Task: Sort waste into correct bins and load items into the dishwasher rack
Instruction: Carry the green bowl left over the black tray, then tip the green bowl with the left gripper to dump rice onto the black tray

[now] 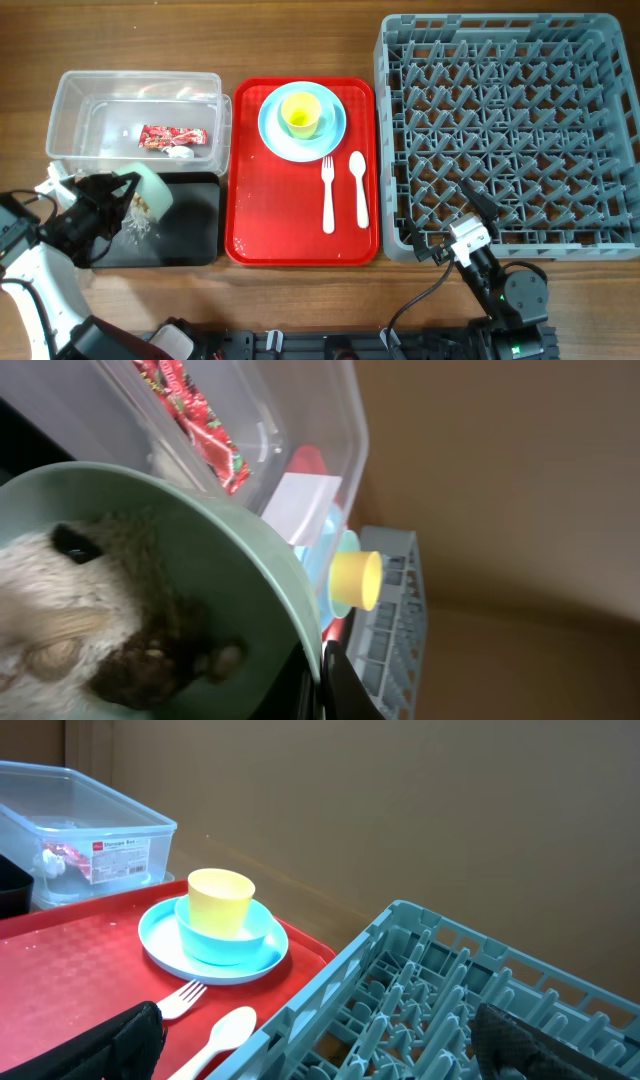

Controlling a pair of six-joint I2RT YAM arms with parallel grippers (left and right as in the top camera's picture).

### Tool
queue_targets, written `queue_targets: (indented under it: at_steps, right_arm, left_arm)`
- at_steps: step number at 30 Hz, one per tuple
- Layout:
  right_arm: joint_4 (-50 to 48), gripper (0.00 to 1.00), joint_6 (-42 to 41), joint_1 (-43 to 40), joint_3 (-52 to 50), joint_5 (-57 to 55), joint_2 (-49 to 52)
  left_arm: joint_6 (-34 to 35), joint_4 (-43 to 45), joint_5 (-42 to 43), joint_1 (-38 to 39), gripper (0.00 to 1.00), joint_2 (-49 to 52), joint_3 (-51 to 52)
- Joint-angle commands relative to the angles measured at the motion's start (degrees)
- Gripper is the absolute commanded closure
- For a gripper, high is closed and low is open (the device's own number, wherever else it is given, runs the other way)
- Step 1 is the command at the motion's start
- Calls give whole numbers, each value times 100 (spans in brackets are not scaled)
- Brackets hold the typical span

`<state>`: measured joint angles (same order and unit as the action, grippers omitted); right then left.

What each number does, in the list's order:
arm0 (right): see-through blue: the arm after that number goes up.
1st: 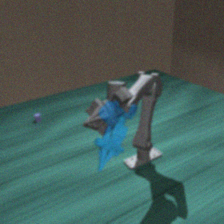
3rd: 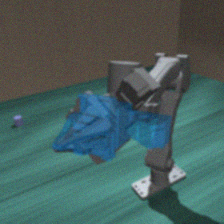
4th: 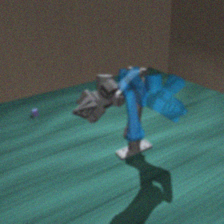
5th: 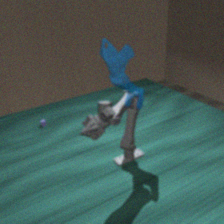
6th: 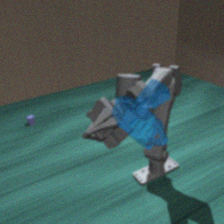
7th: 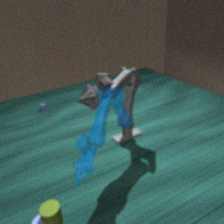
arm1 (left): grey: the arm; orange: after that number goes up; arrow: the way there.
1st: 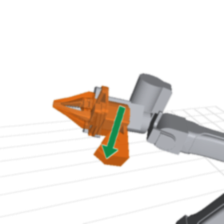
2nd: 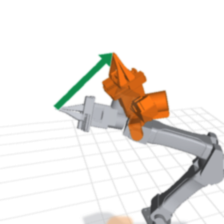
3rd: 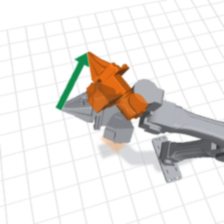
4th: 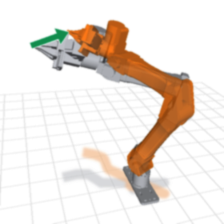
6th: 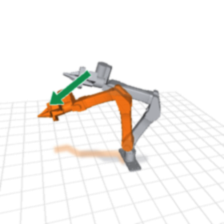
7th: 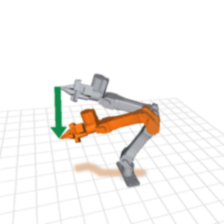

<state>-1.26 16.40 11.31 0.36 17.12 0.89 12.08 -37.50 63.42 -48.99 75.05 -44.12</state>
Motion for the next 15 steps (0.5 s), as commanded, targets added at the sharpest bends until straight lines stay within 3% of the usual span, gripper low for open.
queue_targets:
  at_steps: [1,12,15]
  right_arm:
    - [-15,0,9,0,-7,37,-46]
    - [-15,0,7,0,-7,39,-46]
    - [-15,0,7,0,-7,37,-46]
  left_arm:
    - [-140,181,826,-358,96,120,184]
    - [-289,533,1316,-420,96,409,470]
    - [-286,723,1980,-420,96,448,470]
